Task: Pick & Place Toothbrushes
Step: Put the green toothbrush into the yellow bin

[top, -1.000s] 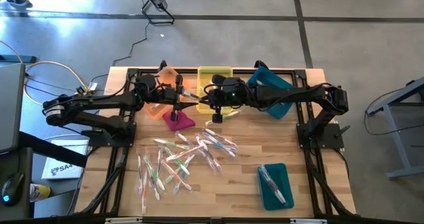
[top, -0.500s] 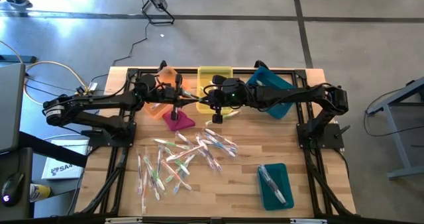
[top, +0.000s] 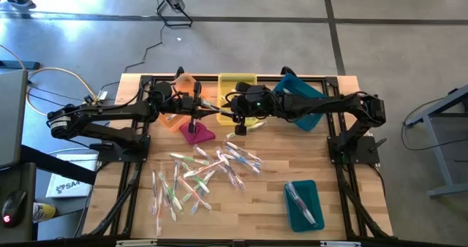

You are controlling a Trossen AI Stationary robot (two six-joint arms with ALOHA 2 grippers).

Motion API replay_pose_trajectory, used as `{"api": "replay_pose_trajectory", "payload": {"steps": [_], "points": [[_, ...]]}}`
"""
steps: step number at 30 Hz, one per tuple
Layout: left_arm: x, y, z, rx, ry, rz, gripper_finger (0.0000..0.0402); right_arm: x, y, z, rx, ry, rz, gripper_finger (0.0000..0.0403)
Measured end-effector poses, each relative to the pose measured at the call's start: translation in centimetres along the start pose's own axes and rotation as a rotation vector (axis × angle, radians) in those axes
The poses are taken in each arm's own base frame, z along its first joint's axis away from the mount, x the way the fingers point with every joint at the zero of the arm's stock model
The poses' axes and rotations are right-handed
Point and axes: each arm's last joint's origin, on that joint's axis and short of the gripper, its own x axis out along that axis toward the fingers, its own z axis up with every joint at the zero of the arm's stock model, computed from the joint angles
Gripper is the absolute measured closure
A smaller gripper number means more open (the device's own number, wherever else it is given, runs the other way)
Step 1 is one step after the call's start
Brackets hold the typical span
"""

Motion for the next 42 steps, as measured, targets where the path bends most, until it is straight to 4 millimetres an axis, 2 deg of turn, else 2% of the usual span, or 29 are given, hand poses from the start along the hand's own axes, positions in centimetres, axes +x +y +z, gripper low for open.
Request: {"api": "replay_pose_trajectory", "payload": {"steps": [4,7,12,16,20,27,32,42], "points": [[0.0,0.0,0.0,-0.002,0.004,0.000,0.0391,-0.9,0.0,0.5,0.014,0.003,-0.017,0.0230],[-0.3,0.5,-0.2,-0.004,0.015,0.017,0.0391,-1.9,-0.1,0.8,0.007,0.034,-0.099,0.0193],[-1.0,1.6,-1.2,-0.033,0.084,0.050,0.0391,-4.7,-0.4,1.0,-0.010,0.139,-0.204,0.0164],[-1.4,2.7,-1.9,-0.045,0.116,0.094,0.0391,-6.5,-0.5,1.1,0.034,0.178,-0.208,0.0167],[-1.3,4.1,-2.5,-0.057,0.142,0.119,0.0391,-7.2,-0.5,1.0,0.096,0.193,-0.207,0.0176],[1.0,6.8,-3.8,-0.097,0.186,0.080,0.0391,-7.3,-0.2,0.6,0.129,0.226,-0.114,0.0188],[2.5,8.4,-5.8,-0.177,0.303,0.074,0.0391,-7.3,0.0,0.4,0.182,0.242,-0.075,0.0197],[3.9,9.0,-9.6,-0.282,0.448,0.049,0.0391,-7.4,0.1,0.0,0.189,0.292,-0.052,0.0215]]}}
